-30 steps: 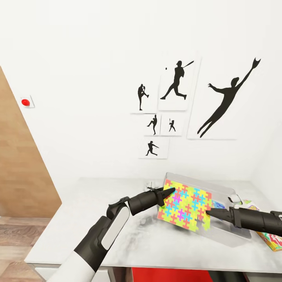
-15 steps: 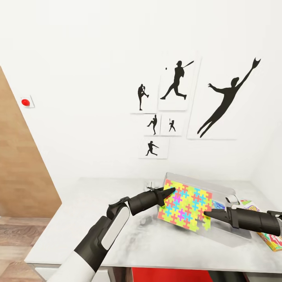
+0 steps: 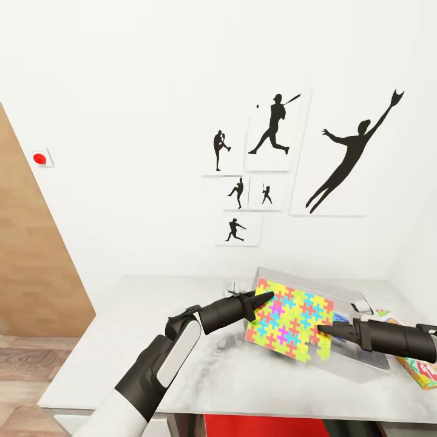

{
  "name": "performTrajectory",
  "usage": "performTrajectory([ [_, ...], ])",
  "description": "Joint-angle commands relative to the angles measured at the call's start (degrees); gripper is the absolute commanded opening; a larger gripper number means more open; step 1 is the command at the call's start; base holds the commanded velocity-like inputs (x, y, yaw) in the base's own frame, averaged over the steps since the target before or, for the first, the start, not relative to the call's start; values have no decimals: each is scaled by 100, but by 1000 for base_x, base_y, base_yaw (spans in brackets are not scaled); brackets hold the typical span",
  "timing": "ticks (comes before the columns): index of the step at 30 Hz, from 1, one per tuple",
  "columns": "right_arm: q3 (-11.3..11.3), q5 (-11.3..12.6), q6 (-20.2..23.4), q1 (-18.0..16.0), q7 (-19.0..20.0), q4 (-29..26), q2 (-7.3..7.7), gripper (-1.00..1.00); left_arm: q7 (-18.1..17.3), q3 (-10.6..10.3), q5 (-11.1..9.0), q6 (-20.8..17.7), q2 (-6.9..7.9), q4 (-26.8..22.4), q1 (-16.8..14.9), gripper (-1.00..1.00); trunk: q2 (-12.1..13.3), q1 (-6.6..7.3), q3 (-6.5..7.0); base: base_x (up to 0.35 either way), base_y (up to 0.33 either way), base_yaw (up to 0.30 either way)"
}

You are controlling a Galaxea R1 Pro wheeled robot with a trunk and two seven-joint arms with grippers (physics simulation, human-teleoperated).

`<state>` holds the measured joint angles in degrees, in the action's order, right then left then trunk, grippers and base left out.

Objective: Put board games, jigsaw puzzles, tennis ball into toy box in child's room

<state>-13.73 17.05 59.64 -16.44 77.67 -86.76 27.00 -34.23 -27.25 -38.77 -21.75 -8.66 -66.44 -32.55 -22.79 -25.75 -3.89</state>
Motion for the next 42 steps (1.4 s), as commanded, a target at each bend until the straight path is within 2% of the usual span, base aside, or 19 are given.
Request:
performTrajectory([
  [1, -2, 8, 36, -8, 11, 0, 5, 100, -19, 1, -55, -52, 0, 0, -6, -100, -13, -4, -13, 0, 0, 0],
  [12, -14, 14, 36, -17, 17, 1, 21, 100, -173, 0, -52, -61, 2, -1, -6, -100, -13, -4, -13, 0, 0, 0],
  [30, -13, 9, 36, -17, 18, 1, -4, 100, -230, -17, -48, -57, -11, -1, -6, -100, -13, -4, -13, 0, 0, 0],
  [34, -14, 11, 36, -17, 14, 1, -4, 100, -229, -151, -49, -52, -12, -1, -9, -100, -13, -4, -13, 0, 0, 0],
  [35, -15, 10, 36, -17, 14, 1, -7, -100, -228, -180, -50, -52, -12, -1, -10, -100, -13, -4, -13, 0, 0, 0],
  [42, -15, 11, 36, -17, 13, 1, -8, -100, -226, -268, -51, -50, -13, -1, -13, -100, -13, -4, -13, 0, 0, 0],
])
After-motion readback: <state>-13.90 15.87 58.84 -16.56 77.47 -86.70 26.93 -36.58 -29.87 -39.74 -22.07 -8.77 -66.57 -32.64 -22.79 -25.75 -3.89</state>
